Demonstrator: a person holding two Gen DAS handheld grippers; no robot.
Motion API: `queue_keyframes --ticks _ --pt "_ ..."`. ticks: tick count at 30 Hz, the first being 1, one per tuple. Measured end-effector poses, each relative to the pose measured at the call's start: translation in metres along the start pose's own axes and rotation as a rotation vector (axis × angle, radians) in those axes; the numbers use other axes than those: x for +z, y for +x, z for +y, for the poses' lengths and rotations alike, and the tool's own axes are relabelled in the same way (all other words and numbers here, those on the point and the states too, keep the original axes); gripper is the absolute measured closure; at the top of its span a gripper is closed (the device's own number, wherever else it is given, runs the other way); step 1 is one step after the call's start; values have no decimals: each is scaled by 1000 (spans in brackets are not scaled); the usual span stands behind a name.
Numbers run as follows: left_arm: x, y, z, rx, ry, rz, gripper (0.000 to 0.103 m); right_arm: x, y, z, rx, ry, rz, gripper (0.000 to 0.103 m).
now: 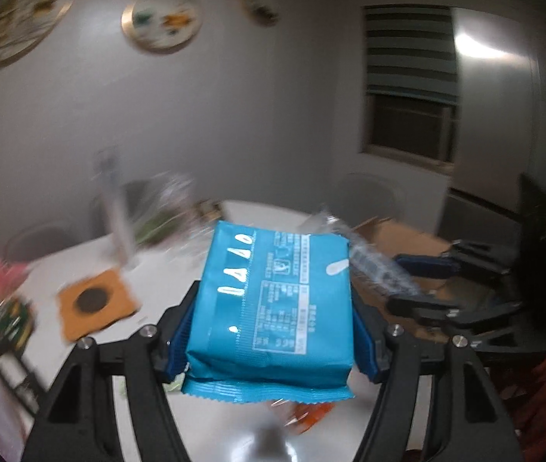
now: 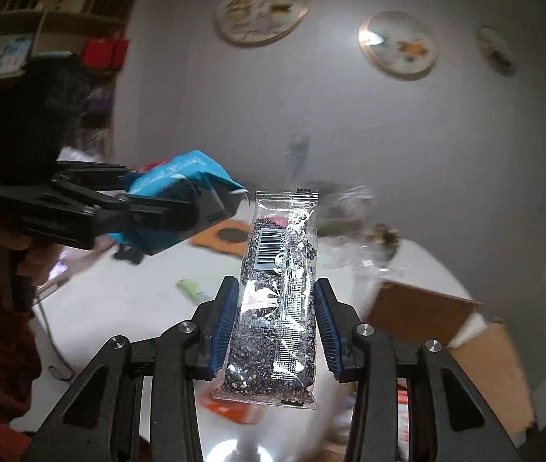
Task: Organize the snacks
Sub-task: 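Carry the biscuit pack and sesame bar into the box and open both tools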
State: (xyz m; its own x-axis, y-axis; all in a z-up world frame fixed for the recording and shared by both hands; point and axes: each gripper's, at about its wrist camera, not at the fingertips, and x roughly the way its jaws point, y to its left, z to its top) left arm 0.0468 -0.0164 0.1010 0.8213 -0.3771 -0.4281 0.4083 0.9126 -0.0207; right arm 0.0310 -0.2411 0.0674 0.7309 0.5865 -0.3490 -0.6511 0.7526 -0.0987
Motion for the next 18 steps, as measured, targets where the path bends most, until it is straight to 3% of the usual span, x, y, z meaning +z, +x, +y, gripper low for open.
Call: queue_keyframes --ticks 8,18 --pt "39 67 -80 -152 146 75 39 -30 -11 -66 -103 109 68 67" --pt "41 153 -133 -196 234 255 39 -65 5 -111 -105 189 193 67"
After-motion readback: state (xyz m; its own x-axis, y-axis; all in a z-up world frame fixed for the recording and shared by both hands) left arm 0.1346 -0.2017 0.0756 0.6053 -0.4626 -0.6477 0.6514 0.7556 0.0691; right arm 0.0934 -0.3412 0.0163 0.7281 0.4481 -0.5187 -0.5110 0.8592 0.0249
